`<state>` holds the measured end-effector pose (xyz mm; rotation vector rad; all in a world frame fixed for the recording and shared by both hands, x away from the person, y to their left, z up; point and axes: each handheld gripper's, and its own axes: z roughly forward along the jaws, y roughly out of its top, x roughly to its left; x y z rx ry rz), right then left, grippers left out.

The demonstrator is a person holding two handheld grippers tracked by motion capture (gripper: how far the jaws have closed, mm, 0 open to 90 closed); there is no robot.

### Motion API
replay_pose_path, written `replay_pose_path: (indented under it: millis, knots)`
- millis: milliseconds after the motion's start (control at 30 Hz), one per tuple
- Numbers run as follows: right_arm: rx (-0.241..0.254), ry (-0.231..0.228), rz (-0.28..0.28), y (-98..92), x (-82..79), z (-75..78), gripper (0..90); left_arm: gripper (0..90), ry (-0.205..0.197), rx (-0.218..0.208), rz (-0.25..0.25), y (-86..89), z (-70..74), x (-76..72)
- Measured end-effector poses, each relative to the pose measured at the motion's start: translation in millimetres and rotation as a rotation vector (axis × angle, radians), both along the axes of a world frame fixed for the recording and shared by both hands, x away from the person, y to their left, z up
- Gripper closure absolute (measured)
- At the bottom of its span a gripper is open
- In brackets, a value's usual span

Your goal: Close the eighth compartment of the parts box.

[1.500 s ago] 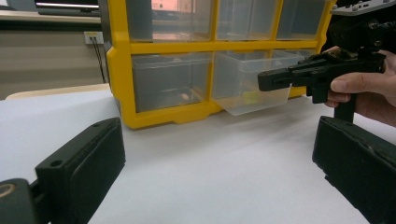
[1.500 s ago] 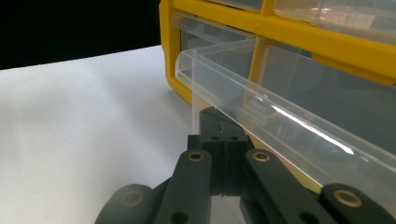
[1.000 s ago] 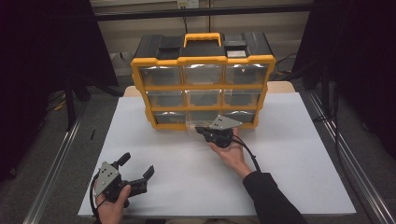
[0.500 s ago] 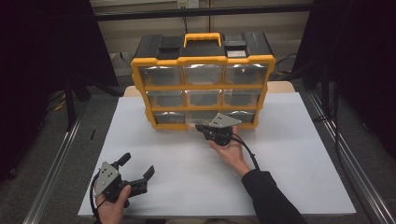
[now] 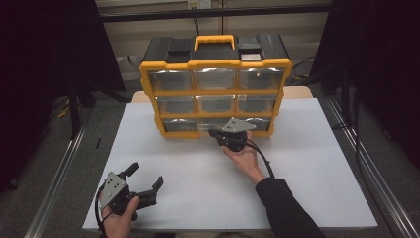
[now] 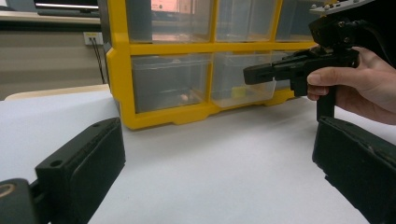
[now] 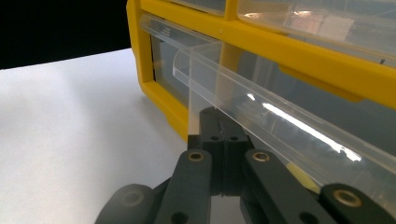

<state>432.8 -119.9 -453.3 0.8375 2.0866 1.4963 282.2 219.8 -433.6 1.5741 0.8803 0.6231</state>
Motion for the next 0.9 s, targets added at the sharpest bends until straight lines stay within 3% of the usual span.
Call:
replay_pose_path:
  millis: [900]
  knots:
    - [-0.020, -0.005, -0.038, -1.4, 14.0, -0.6, 90.0, 2.7, 0.006, 0.000, -0.001, -0.2, -1.0, 0.9]
